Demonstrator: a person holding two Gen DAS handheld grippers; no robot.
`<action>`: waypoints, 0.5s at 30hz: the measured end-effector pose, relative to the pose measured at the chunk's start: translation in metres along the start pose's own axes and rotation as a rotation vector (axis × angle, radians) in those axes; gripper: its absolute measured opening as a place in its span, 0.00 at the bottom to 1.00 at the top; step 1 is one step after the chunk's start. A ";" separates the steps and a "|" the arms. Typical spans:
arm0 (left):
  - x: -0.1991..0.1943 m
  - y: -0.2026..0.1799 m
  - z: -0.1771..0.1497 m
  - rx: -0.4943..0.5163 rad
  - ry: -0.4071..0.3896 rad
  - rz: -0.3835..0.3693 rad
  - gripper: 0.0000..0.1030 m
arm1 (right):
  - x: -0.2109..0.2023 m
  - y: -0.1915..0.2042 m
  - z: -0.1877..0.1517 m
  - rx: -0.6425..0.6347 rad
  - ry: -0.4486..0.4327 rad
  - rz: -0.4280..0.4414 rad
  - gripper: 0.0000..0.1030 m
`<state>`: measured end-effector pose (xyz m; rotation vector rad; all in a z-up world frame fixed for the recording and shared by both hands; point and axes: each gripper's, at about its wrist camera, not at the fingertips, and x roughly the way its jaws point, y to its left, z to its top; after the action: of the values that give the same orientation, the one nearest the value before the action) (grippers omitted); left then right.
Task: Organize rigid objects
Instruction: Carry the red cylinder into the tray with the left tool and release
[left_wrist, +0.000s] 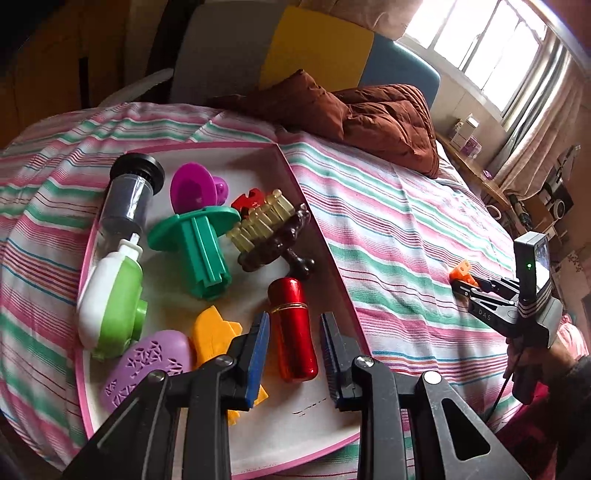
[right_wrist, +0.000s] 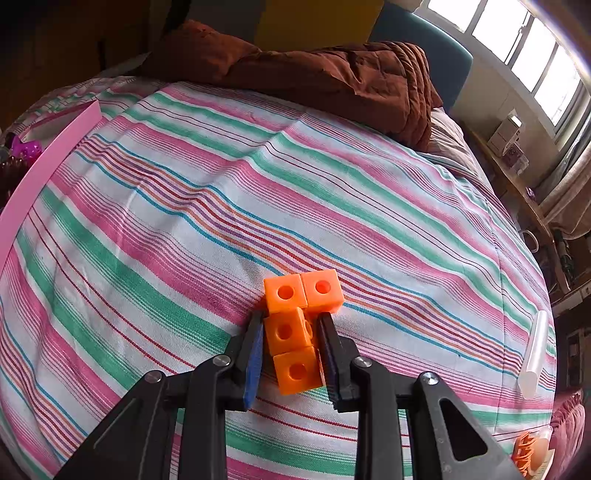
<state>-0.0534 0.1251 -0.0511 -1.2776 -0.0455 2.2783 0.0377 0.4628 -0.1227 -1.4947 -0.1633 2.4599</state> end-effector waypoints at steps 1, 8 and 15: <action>-0.004 -0.001 -0.001 0.010 -0.012 0.008 0.29 | 0.000 0.000 0.000 -0.001 -0.001 -0.001 0.27; -0.030 0.001 -0.006 0.045 -0.070 0.083 0.31 | 0.000 0.000 0.000 -0.003 -0.002 -0.003 0.27; -0.050 0.009 -0.014 0.055 -0.104 0.138 0.33 | -0.001 0.000 0.000 -0.006 -0.002 -0.004 0.27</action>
<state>-0.0251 0.0912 -0.0227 -1.1655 0.0697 2.4445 0.0384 0.4627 -0.1223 -1.4923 -0.1738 2.4597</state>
